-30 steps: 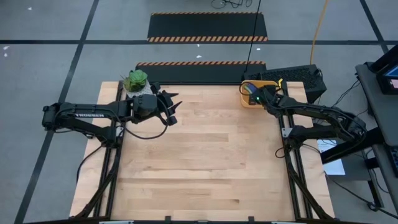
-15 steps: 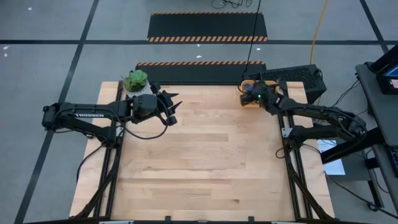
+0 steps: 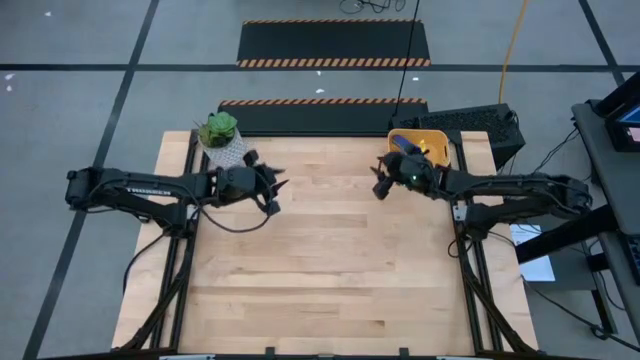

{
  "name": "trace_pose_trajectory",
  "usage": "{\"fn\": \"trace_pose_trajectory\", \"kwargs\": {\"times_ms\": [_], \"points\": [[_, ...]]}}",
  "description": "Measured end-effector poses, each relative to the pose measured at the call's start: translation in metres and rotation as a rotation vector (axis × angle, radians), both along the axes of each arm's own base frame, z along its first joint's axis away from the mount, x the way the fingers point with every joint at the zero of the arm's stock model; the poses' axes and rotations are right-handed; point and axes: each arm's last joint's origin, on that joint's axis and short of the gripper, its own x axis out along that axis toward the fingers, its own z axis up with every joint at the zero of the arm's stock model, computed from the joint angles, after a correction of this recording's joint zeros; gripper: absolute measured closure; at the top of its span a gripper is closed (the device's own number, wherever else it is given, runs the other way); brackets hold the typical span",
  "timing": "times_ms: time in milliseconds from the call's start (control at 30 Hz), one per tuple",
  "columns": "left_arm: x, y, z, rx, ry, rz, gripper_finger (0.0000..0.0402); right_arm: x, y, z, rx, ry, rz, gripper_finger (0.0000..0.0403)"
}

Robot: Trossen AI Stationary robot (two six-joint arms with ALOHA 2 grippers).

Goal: Nest measuring cups in basket
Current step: Return to Home Position

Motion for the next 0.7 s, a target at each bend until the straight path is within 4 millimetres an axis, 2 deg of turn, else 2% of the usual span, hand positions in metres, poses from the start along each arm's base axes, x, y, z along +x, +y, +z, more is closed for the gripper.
{"fn": "trace_pose_trajectory", "kwargs": {"times_ms": [67,167,300,467,600,700], "points": [[-0.007,-0.003,-0.02,-0.011,0.015,-0.007,0.0286,0.004,0.009,0.002,-0.048,0.001,0.046,0.0237],[-0.013,-0.009,-0.031,-0.027,-0.063,-0.02,0.0331,0.01,0.019,0.006,-0.102,-0.002,0.123,0.0258],[-0.024,-0.014,-0.041,-0.052,-0.092,-0.045,0.0389,0.012,0.031,0.005,-0.115,0.014,0.187,0.0315],[-0.039,-0.02,-0.043,-0.066,-0.123,-0.072,0.0387,0.011,0.047,-0.004,-0.092,-0.036,0.235,0.0393],[-0.052,-0.022,-0.048,-0.061,-0.149,-0.094,0.0393,0.006,0.059,-0.019,-0.09,-0.107,0.281,0.039],[-0.063,-0.023,-0.057,-0.073,-0.171,-0.14,0.0397,-0.004,0.066,-0.031,-0.089,-0.084,0.315,0.0392]]}}
